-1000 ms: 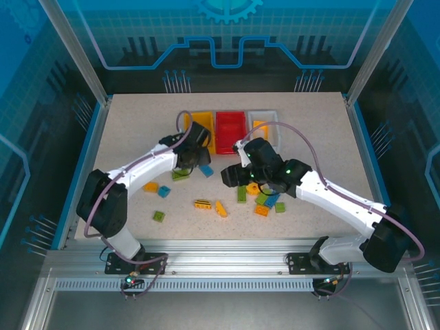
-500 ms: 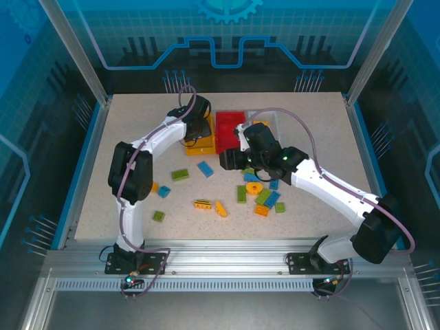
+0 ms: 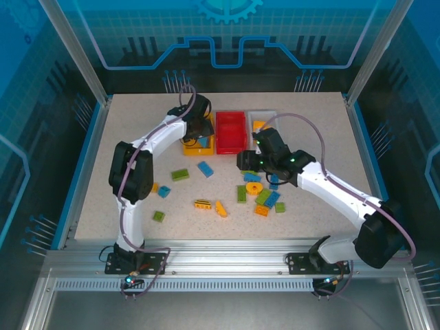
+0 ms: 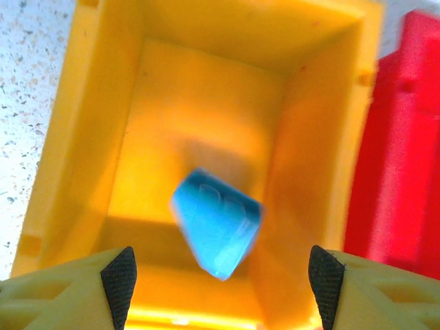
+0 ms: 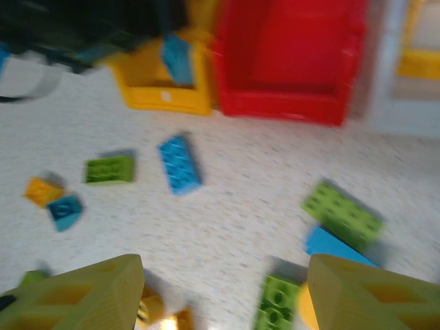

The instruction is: Sort the legos into containers by color

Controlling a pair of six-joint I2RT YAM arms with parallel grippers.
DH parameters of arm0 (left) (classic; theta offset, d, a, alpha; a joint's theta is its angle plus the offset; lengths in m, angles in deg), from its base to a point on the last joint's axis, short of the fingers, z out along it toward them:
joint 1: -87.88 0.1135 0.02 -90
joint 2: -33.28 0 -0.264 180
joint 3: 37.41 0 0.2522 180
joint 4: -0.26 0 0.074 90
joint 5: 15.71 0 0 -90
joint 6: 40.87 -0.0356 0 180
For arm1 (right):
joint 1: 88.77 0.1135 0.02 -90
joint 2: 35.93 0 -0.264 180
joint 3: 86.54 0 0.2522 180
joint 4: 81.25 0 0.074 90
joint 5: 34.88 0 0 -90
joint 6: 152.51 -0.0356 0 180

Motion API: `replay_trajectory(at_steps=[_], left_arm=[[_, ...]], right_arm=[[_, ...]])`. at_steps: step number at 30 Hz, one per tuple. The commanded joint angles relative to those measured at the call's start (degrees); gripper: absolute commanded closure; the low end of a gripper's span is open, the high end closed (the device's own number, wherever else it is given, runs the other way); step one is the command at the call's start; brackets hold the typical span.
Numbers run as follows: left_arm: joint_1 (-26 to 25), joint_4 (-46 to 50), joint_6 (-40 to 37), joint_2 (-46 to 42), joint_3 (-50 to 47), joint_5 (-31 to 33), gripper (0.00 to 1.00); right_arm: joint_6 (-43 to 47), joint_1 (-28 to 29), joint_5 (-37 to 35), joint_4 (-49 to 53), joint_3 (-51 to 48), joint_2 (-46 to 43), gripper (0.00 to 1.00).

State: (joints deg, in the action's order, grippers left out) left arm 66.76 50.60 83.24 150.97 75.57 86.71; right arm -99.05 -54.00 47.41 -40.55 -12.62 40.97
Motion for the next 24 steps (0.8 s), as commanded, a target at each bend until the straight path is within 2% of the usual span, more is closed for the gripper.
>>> replay_trajectory(at_steps=[1, 6, 9, 15, 20, 24], left_arm=[[-0.75, 0.36, 0.68, -5.85, -0.42, -2.08, 0.28], [-2.3, -1.16, 1.2, -12.33, -4.69, -0.63, 0.3], [-5.32, -3.75, 1.9, -19.2, -10.71, -0.28, 0.3], [-19.39, -10.54, 3.72, -32.89, -27.35, 0.41, 0.29], [-31.42, -18.32, 11.36, -42.74, -43.03, 1.84, 0.29], [-38.04, -23.65, 16.48, -47.48, -50.7, 3.9, 0.29]], right_arm=[[-3.83, -2.92, -2.24, 4.27, -3.75, -3.39, 0.34], [-4.53, -3.74, -5.18, 7.87, -6.66, -6.57, 0.36], [-6.8, -4.28, -8.05, 12.43, -7.7, -7.44, 0.39], [-9.31, -4.79, -8.99, 19.42, -11.83, -10.29, 0.43], [-7.84, -4.55, -4.92, 22.82, -14.43, -9.94, 0.42], [-6.85, -4.34, -1.86, 20.41, -17.29, -6.67, 0.42]])
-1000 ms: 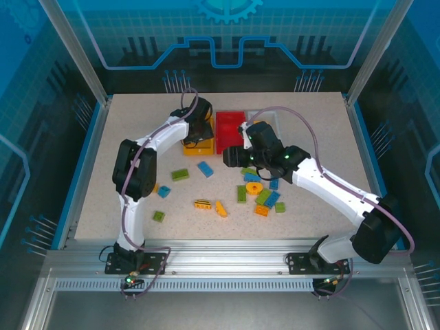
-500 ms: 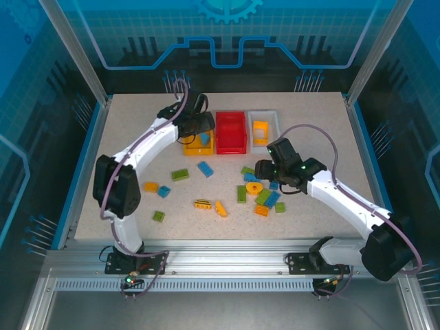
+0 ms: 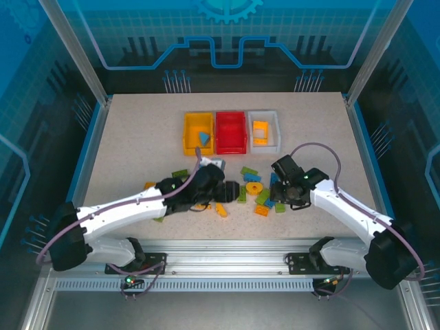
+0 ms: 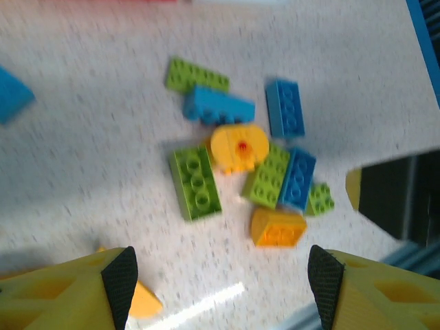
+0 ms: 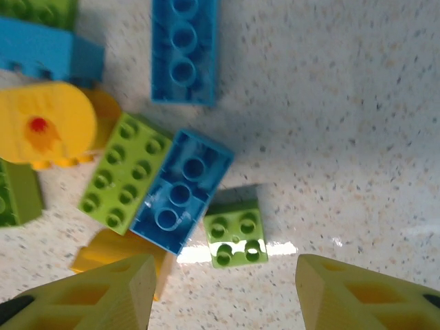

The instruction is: Sort the legos into containers by color

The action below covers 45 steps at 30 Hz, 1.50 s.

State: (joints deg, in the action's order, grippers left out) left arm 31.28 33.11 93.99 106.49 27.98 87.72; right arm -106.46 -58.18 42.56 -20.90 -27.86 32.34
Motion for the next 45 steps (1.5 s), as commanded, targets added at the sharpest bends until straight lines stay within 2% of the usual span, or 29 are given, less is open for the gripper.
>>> replay_trajectory(at_steps=[1, 5, 13, 25, 28, 31, 34, 37, 39, 42, 45], left_arm=[[-3.76, -6.56, 6.4, -3.6, -3.95, 3.49, 0.29], [-5.58, -5.46, 7.09, -4.12, -4.19, 4.49, 0.29], [-5.98, -4.98, 6.12, -3.63, -2.88, 5.13, 0.29], [-5.93, -4.4, 5.86, -3.76, -2.86, 5.22, 0.29], [-5.94, -4.07, 5.83, -4.74, -3.02, 5.93, 0.3], [-5.89, -2.68, 5.76, -6.98, -3.13, 8.31, 0.29], [-5.98, 0.67, 4.73, -10.55, -2.33, 12.67, 0.29], [-5.72, 5.97, 3.51, -14.13, -0.25, 18.32, 0.27], [-4.62, 7.32, 1.96, -15.89, 0.66, 19.58, 0.27], [-0.72, 10.6, 0.99, -16.69, 2.83, 19.05, 0.26], [4.38, 13.09, 0.36, -16.48, 5.09, 17.28, 0.26]], right_arm=[[0.77, -0.13, 3.51, -0.1, -2.52, 3.03, 0.44], [0.83, 0.11, 4.16, -1.59, -3.55, 5.24, 0.5], [-0.19, 0.69, 5.07, -2.71, -7.01, 3.36, 0.51], [1.31, -1.04, 5.47, -7.98, -5.43, 11.09, 0.51], [1.75, -1.15, 4.36, -8.36, -4.77, 11.81, 0.59], [1.79, -1.0, 2.32, -6.65, -4.08, 11.02, 0.72], [0.58, 1.38, -4.58, -1.51, -2.8, 5.86, 0.78], [0.19, 6.19, -10.8, 4.58, 2.36, 1.6, 0.8], [0.88, 9.42, -12.75, 6.09, 8.38, 2.46, 0.81], [3.62, 11.46, -10.63, 2.97, 17.42, 9.11, 0.82], [6.31, 11.07, -5.95, -1.69, 27.97, 20.16, 0.83]])
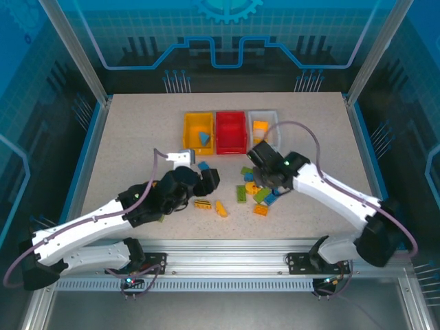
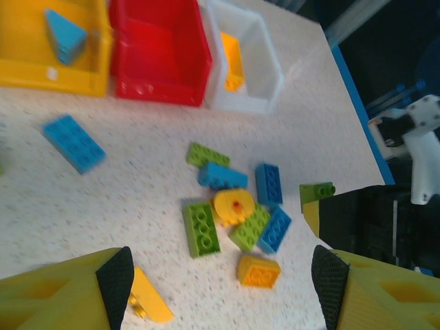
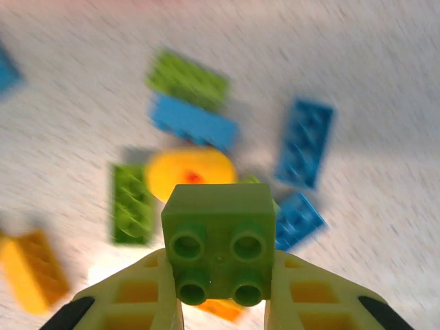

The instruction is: Sort the legos into containers by color

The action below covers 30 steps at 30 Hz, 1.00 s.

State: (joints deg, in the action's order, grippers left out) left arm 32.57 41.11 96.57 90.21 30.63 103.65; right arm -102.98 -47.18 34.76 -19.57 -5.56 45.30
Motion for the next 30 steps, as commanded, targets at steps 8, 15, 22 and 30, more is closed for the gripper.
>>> replay_trajectory(at_steps=[8, 15, 22, 30], left_arm=[[10.23, 6.39, -4.35, 1.4, 5.39, -2.33, 0.26], [11.09, 7.01, -3.38, 1.87, 3.88, -3.35, 0.26], [11.34, 7.95, -3.06, 2.69, 2.61, -3.7, 0.26], [12.8, 11.53, -2.11, 4.25, 3.1, -4.01, 0.25]], right_arm=[[5.75, -5.91, 6.75, 0.14, 35.75, 36.12, 0.84], [5.92, -9.32, 9.24, 6.04, 52.32, 51.21, 0.79], [6.54, -9.51, 10.12, 6.58, 55.55, 53.39, 0.55], [7.15, -7.51, 9.17, 6.48, 56.64, 47.32, 0.49]])
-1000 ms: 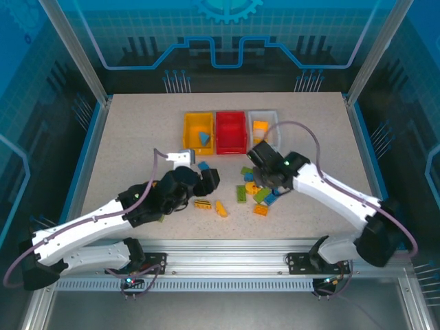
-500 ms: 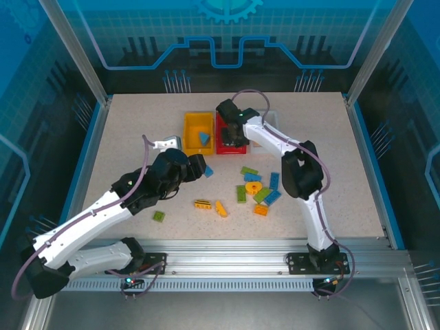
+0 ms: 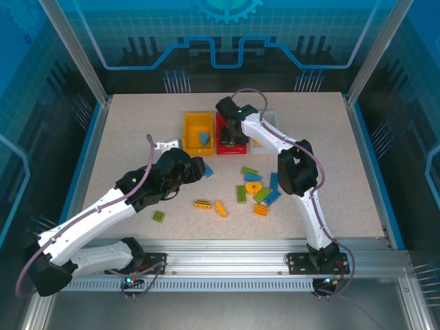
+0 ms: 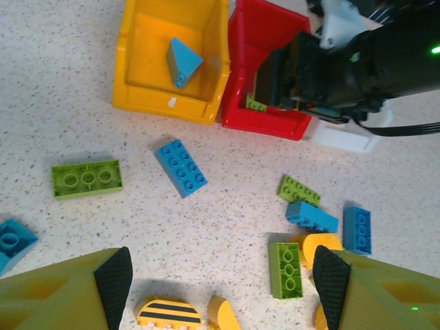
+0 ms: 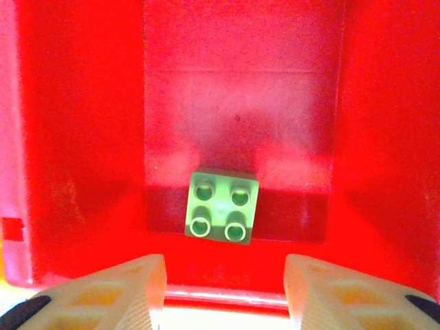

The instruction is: Sort the legos into containers by color

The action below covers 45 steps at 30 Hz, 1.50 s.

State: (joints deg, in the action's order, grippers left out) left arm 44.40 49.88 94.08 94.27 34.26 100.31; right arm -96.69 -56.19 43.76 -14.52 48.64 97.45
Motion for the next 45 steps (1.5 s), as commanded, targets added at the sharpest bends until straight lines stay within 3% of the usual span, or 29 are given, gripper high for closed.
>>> replay_trajectory(at_steps=[1, 5, 8, 11, 14, 17, 22, 30, 38, 45], left_arm=[[1.28, 3.36, 0.47, 0.17, -0.39, -0.79, 0.25], [2.96, 5.18, 0.66, 0.16, 0.34, -1.58, 0.25], [5.17, 6.69, 0.67, 0.56, 0.65, -3.24, 0.25], [9.52, 8.07, -0.92, 3.13, 1.08, -8.06, 0.24], [13.43, 7.73, -0.12, 7.91, 1.5, -14.06, 0.23], [13.16, 3.84, 1.86, 14.56, 2.85, -16.38, 0.26], [11.25, -0.25, 4.71, 28.44, 8.1, -14.63, 0.26], [10.94, -4.65, 9.01, 41.9, 12.97, -12.16, 0.25], [10.93, -4.5, 9.06, 48.63, 17.77, -9.98, 0.26], [10.92, -2.9, 8.63, 53.06, 19.76, -8.2, 0.36]], right_arm=[[0.95, 1.8, -0.6, 1.53, 2.5, -5.91, 0.49], [1.33, 3.07, -3.14, 0.65, 0.69, -11.8, 0.5], [2.79, 4.75, -4.85, -4.43, -6.85, -19.94, 0.5], [6.78, 8.02, -5.74, -15.17, -21.98, -31.87, 0.48], [7.57, 10.38, -1.43, -23.75, -37.52, -42.33, 0.47], [7.71, 13.68, 0.02, -30.51, -51.14, -52.02, 0.46], [5.44, 16.71, 1.61, -36.39, -67.05, -64.87, 0.4], [4.7, 16.54, 0.49, -31.74, -72.39, -74.06, 0.33], [4.08, 16.39, 0.46, -31.61, -72.03, -73.58, 0.34], [3.76, 16.37, 0.17, -31.37, -71.79, -73.26, 0.34]])
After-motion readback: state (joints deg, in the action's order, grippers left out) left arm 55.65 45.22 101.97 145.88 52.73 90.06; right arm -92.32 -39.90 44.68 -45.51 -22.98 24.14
